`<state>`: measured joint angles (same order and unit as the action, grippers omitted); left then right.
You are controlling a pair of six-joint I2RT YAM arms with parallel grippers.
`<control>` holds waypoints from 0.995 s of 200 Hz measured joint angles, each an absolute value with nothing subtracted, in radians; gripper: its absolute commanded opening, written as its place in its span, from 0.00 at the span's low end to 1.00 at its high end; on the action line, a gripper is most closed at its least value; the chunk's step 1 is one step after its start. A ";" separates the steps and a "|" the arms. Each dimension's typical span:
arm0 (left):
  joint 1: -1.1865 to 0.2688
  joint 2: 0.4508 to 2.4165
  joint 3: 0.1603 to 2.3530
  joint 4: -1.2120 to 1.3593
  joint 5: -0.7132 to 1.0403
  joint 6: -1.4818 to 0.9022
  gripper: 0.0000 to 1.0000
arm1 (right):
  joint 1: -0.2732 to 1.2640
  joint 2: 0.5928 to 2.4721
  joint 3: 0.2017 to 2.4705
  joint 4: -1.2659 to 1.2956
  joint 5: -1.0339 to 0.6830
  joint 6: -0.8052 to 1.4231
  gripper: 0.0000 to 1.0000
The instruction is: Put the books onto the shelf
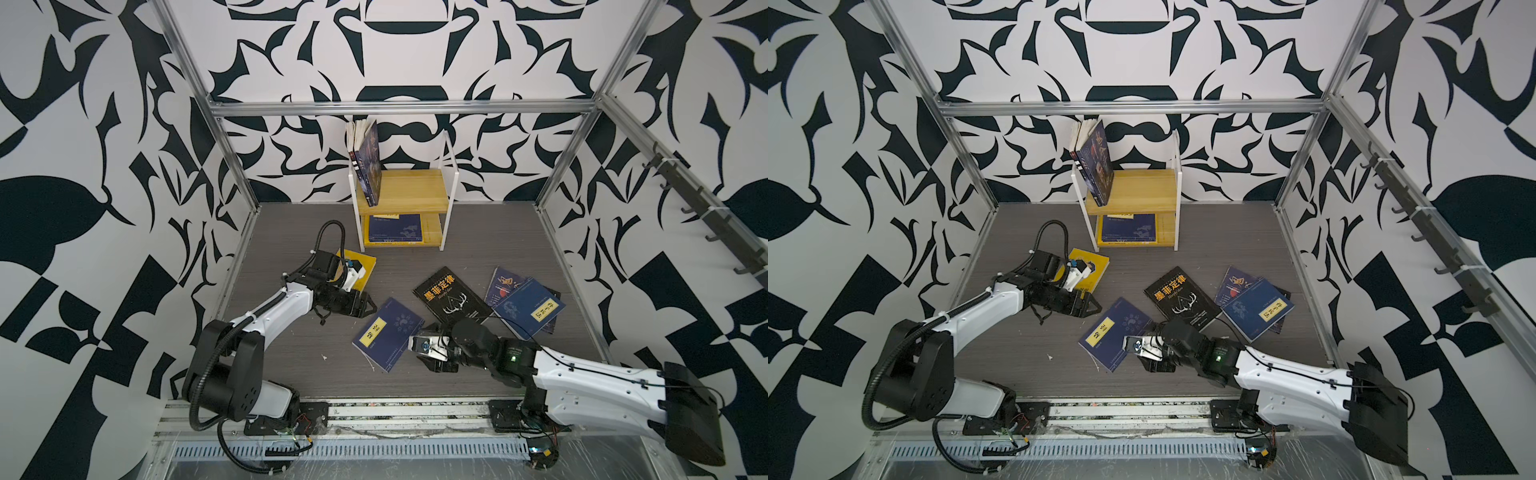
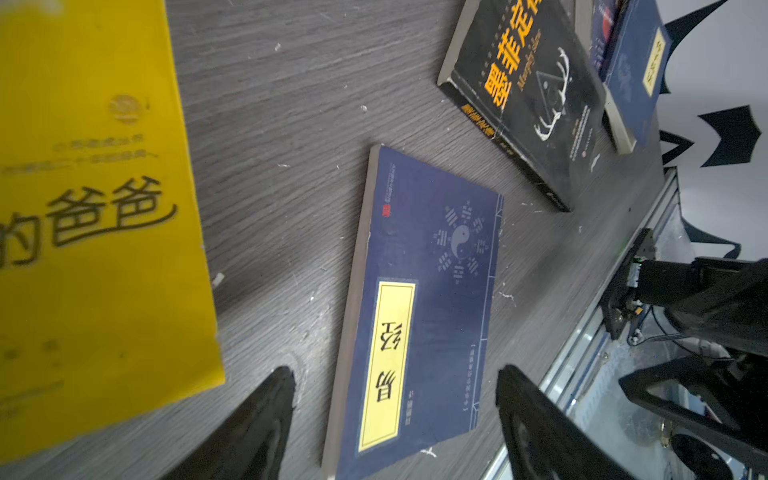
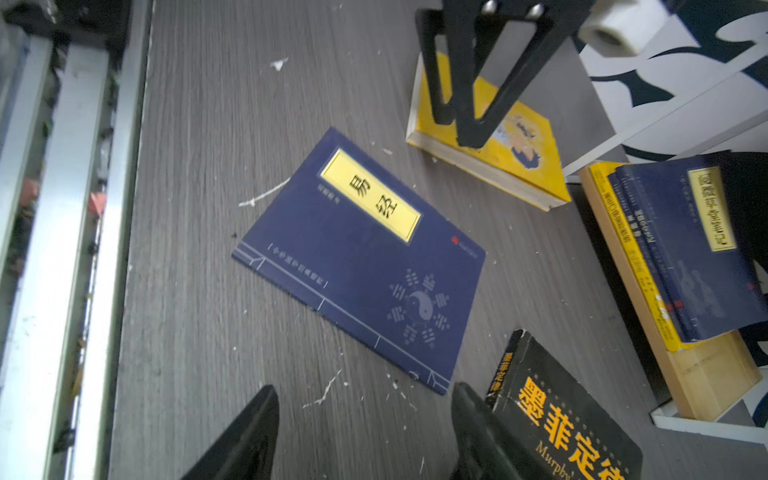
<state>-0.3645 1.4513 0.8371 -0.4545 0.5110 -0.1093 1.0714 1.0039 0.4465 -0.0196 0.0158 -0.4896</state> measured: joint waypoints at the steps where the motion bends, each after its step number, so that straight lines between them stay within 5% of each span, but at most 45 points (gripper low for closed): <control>1: -0.365 1.453 0.837 -0.454 0.510 -0.112 0.78 | 1.072 1.006 0.445 -0.019 0.017 -0.491 0.69; 103: -0.444 1.593 0.837 -0.392 0.464 -0.273 0.70 | 1.096 1.234 0.410 0.166 0.110 -0.616 0.71; 199: -0.489 1.657 0.837 -0.380 0.426 -0.321 0.19 | 1.105 1.432 0.426 0.379 0.179 -0.807 0.71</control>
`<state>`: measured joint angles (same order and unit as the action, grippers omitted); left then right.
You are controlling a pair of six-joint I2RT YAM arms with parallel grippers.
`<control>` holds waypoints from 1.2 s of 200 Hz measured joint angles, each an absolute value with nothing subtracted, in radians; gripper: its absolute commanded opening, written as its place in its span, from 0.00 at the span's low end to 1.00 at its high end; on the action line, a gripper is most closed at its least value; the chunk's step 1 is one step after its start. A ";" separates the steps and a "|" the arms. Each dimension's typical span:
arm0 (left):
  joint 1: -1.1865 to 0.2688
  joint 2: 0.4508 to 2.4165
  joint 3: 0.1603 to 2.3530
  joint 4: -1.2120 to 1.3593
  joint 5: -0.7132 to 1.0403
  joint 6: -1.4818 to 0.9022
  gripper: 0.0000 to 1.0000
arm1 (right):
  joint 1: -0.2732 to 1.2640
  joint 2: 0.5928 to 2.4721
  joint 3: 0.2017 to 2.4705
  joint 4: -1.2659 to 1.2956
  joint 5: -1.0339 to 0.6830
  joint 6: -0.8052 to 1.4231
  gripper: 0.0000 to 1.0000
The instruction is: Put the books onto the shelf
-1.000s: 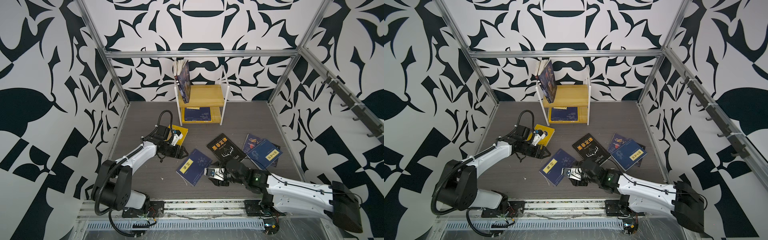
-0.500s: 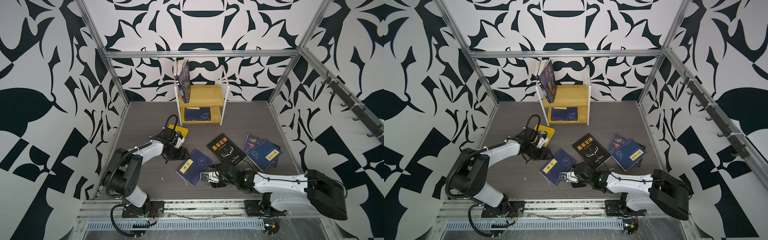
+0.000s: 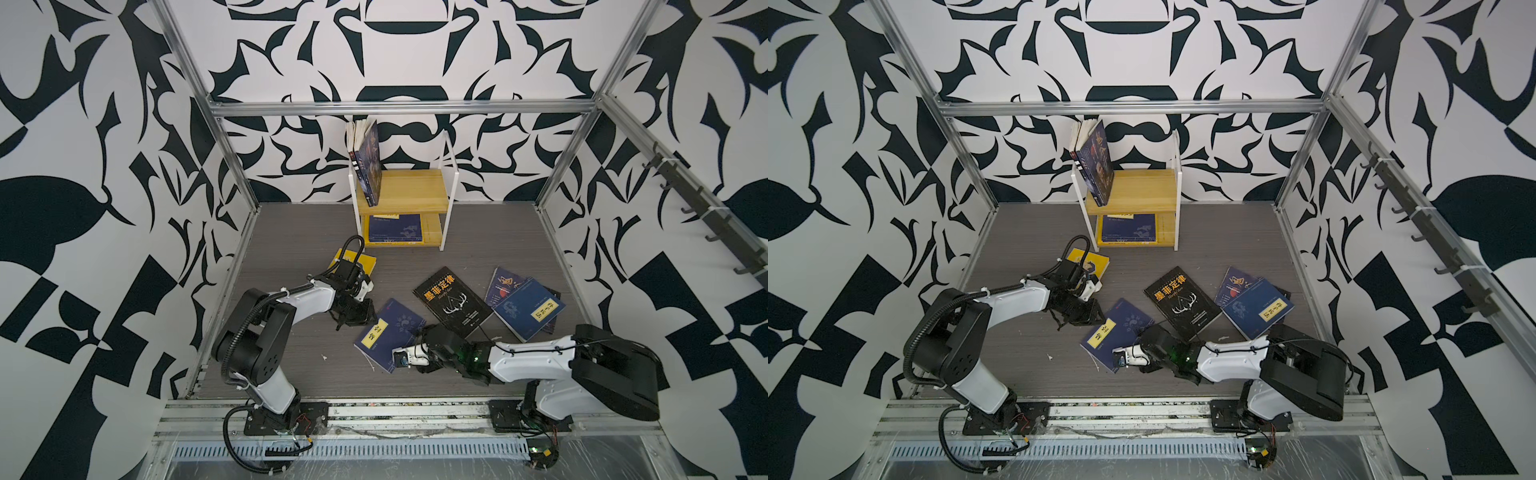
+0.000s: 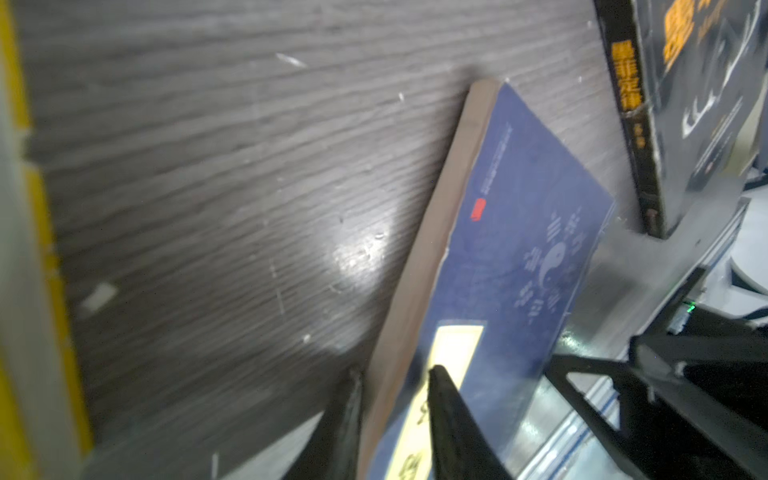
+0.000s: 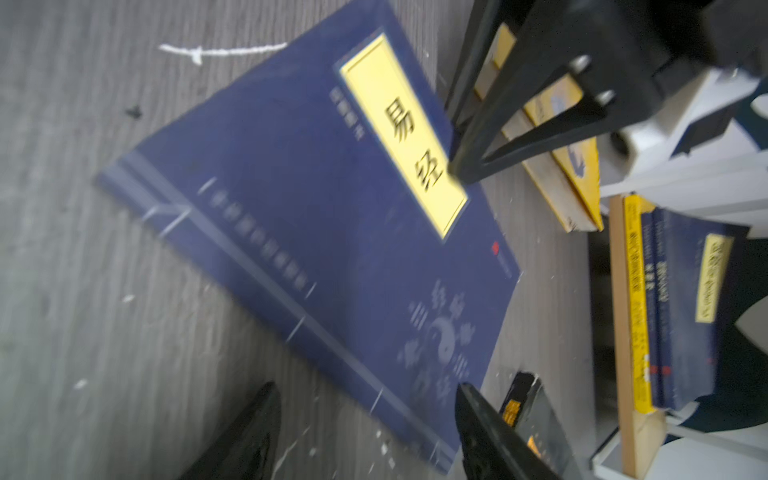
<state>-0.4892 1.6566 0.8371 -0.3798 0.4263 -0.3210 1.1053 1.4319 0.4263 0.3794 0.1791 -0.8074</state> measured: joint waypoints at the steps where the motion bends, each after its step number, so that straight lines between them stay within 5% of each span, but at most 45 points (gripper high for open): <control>1: -0.490 1.657 0.837 -0.379 0.426 -0.323 0.19 | 1.106 1.434 0.427 0.382 0.181 -0.809 0.71; 29: -0.484 1.664 0.842 -0.371 0.404 -0.326 0.05 | 1.115 1.475 0.438 0.447 0.203 -0.875 0.71; 69: -0.487 1.679 0.860 -0.360 0.391 -0.325 0.00 | 1.125 1.482 0.439 0.475 0.220 -0.954 0.72; 240: -0.503 1.746 0.905 -0.272 0.395 -0.352 0.02 | 1.082 1.428 0.435 0.477 0.217 -0.997 0.69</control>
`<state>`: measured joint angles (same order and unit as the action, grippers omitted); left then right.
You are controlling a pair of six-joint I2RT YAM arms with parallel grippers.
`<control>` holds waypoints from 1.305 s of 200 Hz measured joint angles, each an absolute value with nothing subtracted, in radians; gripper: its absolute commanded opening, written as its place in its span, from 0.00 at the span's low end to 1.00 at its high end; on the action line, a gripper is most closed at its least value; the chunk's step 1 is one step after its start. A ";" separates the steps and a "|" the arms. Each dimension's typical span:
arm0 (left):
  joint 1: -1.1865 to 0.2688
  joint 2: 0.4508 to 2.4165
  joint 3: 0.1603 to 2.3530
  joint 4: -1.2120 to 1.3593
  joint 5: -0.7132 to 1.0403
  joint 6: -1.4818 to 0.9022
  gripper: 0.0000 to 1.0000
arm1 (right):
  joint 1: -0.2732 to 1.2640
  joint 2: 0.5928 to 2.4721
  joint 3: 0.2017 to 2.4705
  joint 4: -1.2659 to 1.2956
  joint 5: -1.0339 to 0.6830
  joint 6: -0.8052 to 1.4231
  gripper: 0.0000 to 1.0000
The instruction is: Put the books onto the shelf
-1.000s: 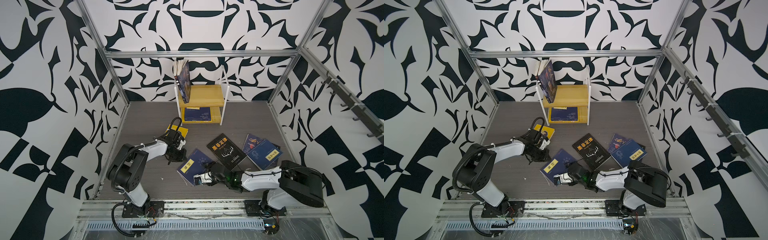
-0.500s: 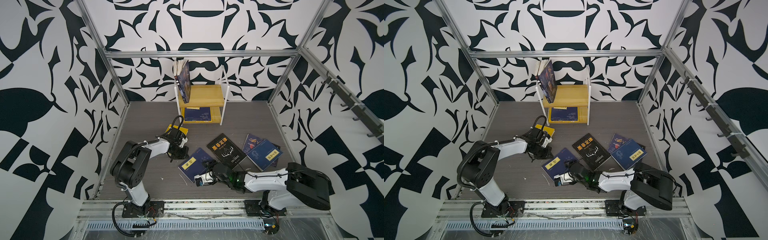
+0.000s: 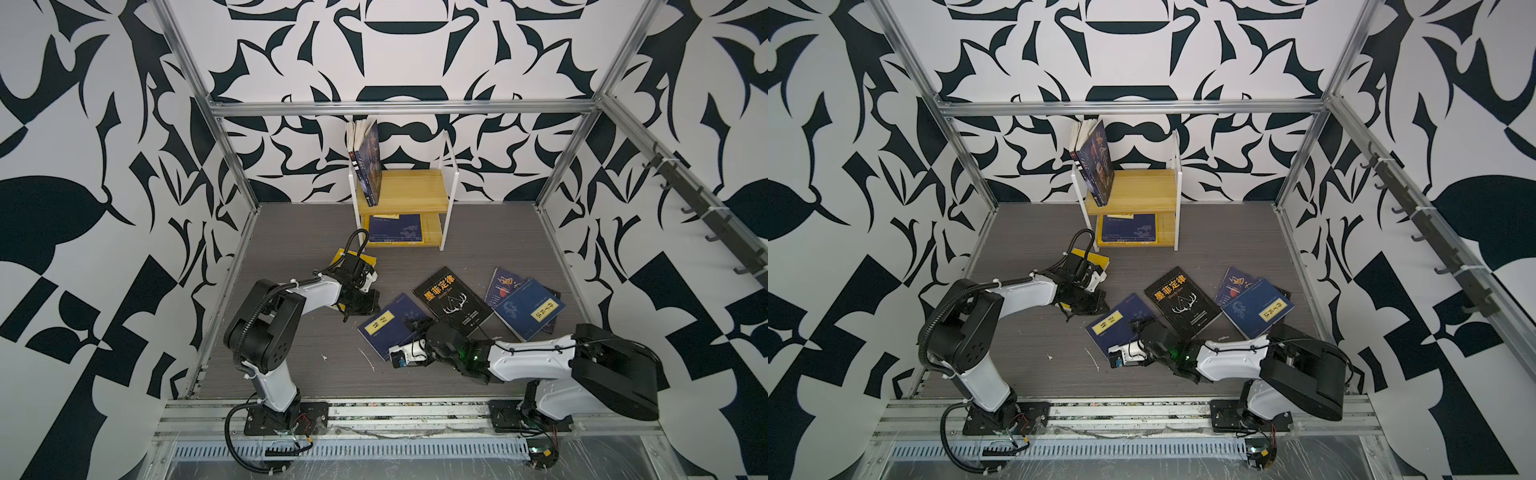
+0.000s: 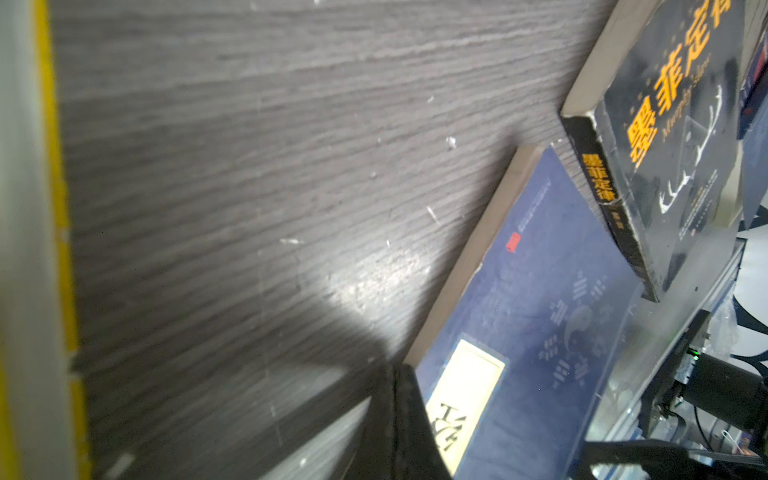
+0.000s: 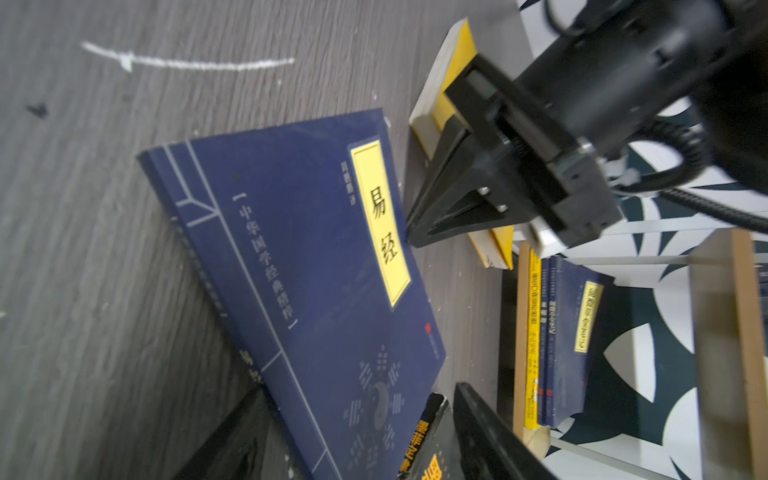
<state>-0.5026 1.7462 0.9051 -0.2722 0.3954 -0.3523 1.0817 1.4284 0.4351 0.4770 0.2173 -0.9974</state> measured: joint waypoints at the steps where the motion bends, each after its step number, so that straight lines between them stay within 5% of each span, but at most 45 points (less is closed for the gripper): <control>1: -0.503 1.746 0.905 -0.272 0.395 -0.353 0.02 | 1.082 1.429 0.435 0.477 0.218 -0.997 0.69; 154: -0.503 1.779 0.935 -0.217 0.337 -0.356 0.02 | 1.044 1.438 0.441 0.716 0.202 -0.996 0.65; 261: -0.554 1.789 0.916 -0.303 0.517 -0.364 0.01 | 0.992 1.449 0.496 0.780 0.216 -0.969 0.66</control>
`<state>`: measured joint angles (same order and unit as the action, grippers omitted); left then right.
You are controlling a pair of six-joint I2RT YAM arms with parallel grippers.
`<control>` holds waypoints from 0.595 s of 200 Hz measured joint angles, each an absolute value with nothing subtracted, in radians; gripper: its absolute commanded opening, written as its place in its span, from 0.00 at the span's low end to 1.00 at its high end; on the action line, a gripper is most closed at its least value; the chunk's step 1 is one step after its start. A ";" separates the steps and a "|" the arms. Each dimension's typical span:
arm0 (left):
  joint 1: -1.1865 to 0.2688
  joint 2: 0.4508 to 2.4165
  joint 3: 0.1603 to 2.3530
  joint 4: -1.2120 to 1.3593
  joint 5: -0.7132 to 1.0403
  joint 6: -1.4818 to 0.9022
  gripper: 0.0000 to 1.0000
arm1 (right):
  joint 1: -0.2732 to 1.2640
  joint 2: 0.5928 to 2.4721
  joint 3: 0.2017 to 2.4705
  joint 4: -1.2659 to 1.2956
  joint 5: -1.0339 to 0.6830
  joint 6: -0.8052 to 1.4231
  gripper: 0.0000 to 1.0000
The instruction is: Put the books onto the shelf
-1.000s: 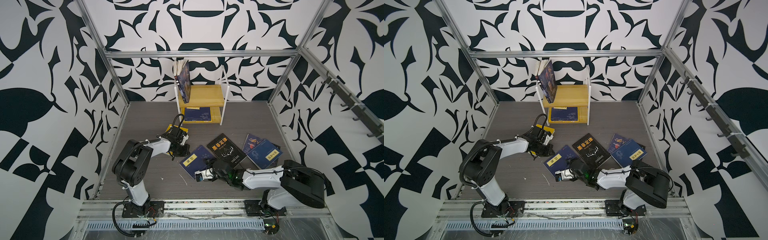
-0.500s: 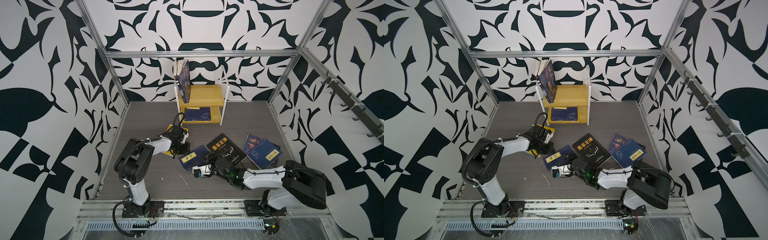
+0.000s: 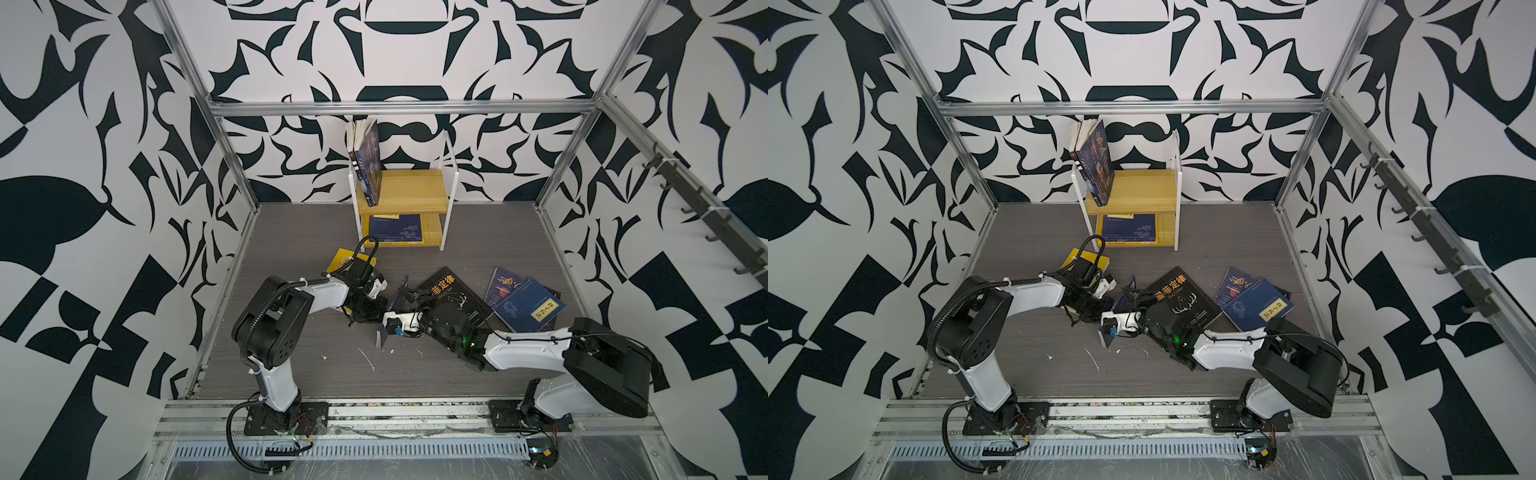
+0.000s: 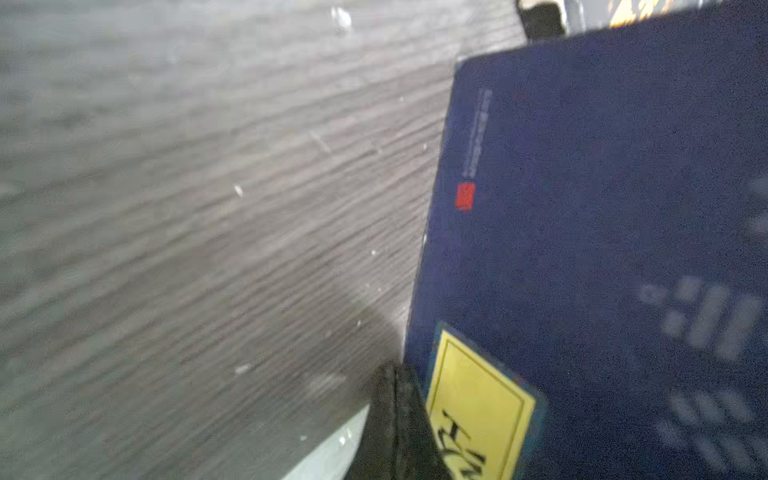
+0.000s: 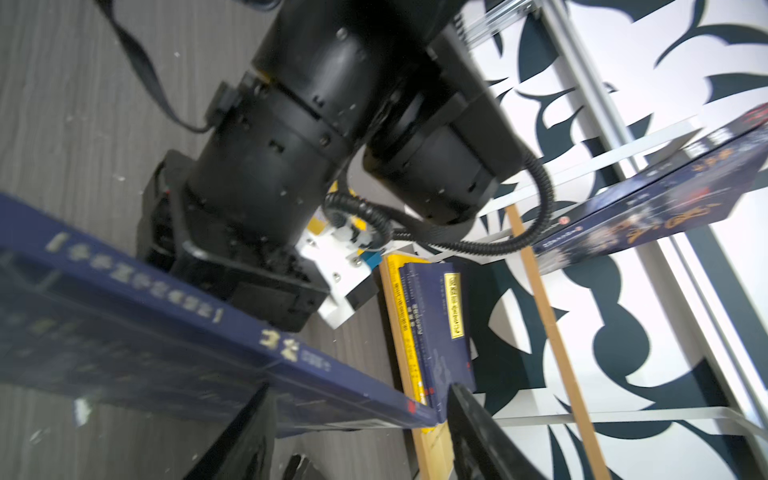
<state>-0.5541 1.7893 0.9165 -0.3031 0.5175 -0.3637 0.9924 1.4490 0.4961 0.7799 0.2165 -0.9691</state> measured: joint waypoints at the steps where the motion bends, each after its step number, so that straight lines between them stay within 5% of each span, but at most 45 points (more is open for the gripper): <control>1: -0.554 1.789 0.916 -0.303 0.517 -0.364 0.01 | 0.992 1.449 0.496 0.778 0.216 -0.969 0.66; 80: -0.555 1.789 0.918 -0.327 0.524 -0.359 0.01 | 0.992 1.289 0.543 0.433 0.184 -0.951 0.69; 119: -0.556 1.763 0.908 -0.358 0.501 -0.339 0.10 | 0.994 1.237 0.585 0.315 0.168 -0.953 0.68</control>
<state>-0.5560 1.7626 0.9077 -0.3576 0.5007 -0.3389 0.9943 1.2369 0.5846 0.3149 0.1680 -0.9531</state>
